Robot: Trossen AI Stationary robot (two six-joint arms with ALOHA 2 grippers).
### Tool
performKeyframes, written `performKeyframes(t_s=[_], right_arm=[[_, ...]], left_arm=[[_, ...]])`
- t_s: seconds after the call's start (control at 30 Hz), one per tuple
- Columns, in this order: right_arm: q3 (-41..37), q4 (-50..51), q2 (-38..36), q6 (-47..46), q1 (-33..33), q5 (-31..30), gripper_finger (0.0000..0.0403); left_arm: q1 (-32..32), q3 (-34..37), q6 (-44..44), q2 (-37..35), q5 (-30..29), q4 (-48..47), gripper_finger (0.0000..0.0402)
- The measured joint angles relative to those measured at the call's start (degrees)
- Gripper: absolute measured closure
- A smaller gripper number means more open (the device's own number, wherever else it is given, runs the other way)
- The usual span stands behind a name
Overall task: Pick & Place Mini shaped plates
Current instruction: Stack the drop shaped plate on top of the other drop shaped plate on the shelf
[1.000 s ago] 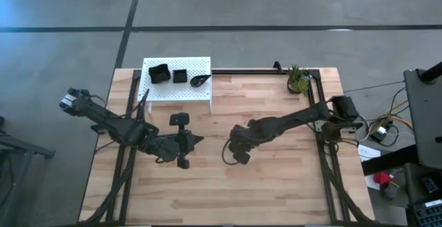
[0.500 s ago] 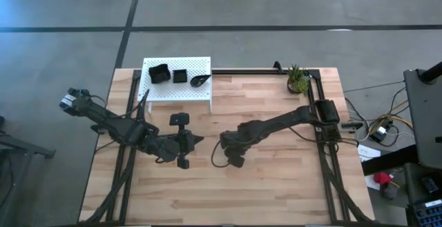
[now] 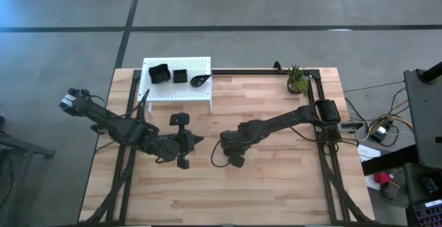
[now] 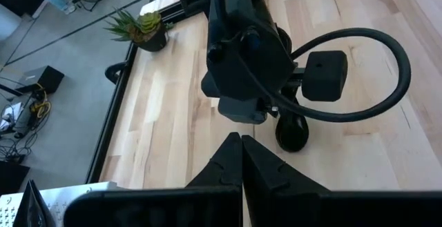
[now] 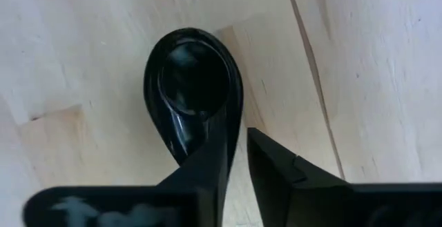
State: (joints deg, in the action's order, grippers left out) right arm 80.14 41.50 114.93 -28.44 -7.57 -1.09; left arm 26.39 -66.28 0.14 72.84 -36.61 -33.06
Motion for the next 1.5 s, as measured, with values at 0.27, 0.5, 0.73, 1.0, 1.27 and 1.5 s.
performKeyframes(t_s=[0.27, 0.5, 0.73, 1.0, 1.27, 1.5], right_arm=[[-0.02, 0.69, -0.93, -0.27, 0.30, -0.42, 0.0310], [-0.21, 1.24, -8.97, 1.88, -0.08, -0.70, 0.0306], [-0.88, 1.95, -19.68, 3.50, -2.39, -3.23, 0.0324], [-3.09, 2.38, -27.67, 2.63, -5.15, -3.52, 0.0339], [-4.80, 3.35, -32.18, 1.46, -7.58, -3.42, 0.0333], [-4.81, 3.47, -33.79, 1.61, -7.96, -3.42, 0.0328]], left_arm=[[-0.02, 0.00, 0.21, 0.00, 0.79, -0.02, 0.0401], [-0.34, 3.79, 1.94, 0.04, 4.34, 4.04, 0.0401], [-3.18, 12.94, 2.45, 0.04, 4.57, 18.93, 0.0401], [-6.60, 21.23, 7.16, 0.04, 5.60, 32.88, 0.0399], [-9.97, 21.86, 2.60, 1.27, 13.61, 33.74, 0.0338], [-12.00, 20.90, 2.27, 12.41, 16.33, 41.69, 0.0325]])
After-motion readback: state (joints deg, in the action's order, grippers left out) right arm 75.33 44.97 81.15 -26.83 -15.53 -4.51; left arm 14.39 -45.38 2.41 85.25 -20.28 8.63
